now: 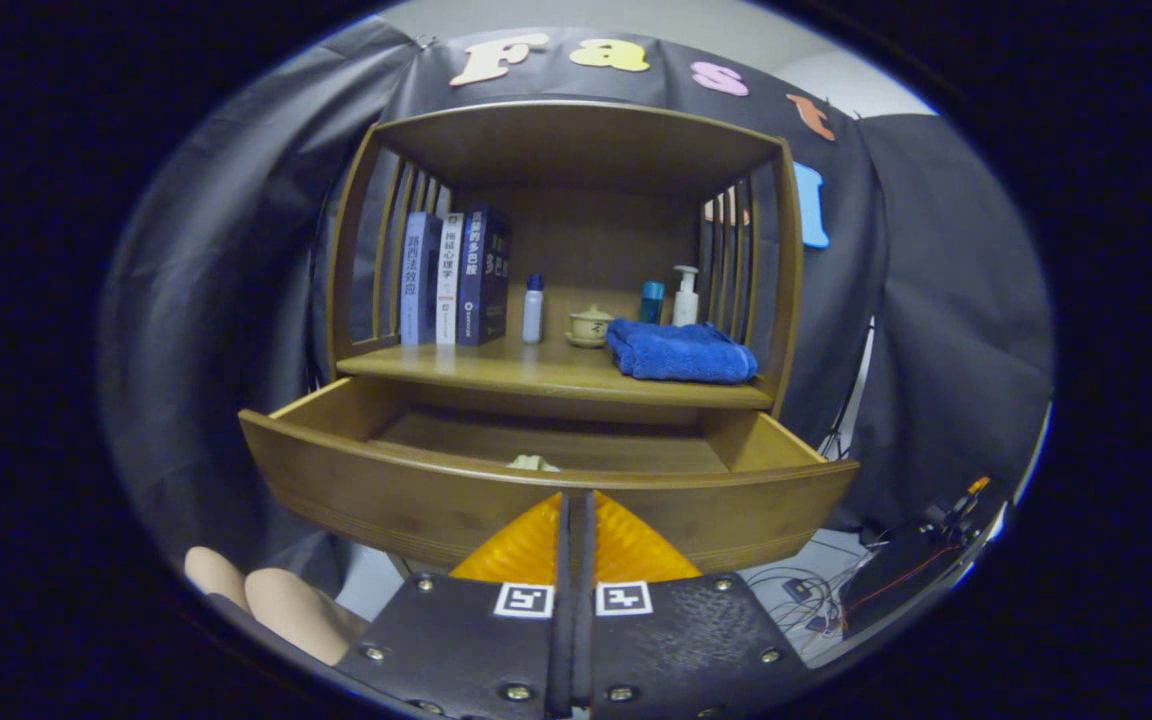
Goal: Pull open the drawer, take out the items inside it, and place them on the countertop above the cabinet.
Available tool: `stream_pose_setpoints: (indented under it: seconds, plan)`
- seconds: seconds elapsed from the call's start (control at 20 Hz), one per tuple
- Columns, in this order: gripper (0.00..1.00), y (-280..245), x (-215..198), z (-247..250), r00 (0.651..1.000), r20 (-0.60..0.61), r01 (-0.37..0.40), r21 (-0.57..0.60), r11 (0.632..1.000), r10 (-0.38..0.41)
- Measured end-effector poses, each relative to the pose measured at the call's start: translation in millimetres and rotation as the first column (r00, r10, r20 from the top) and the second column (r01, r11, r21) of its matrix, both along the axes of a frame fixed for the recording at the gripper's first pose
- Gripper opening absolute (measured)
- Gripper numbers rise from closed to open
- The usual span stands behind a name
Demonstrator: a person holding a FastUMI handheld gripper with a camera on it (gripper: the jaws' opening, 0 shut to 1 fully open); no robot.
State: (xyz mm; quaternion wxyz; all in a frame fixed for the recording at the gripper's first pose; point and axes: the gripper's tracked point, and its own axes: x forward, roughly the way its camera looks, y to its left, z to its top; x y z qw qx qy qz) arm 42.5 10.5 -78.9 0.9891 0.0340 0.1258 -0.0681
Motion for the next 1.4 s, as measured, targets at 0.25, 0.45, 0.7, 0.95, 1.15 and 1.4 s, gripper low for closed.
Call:
stream_pose_setpoints:
  seconds: [0.25,0.45,0.7,0.95,1.15,1.4]
  plan:
    - [0.02,-8.3,2.2,-3.2,0.999,-0.041,0.019,0.109,0.994,-0.014]
    - [0.02,6.3,36.5,17.9,0.996,-0.058,-0.063,0.162,0.985,0.073]
    - [0.15,27.0,102.4,21.5,0.976,-0.132,-0.153,0.147,0.977,0.173]
    - [0.23,41.9,144.7,-24.8,0.914,-0.334,-0.187,0.157,0.97,0.23]
    - [0.31,45.4,157.1,-57.8,0.867,-0.44,-0.189,0.143,0.972,0.233]
    - [0.38,48.0,159.8,-86.5,0.815,-0.533,-0.19,0.124,0.974,0.227]
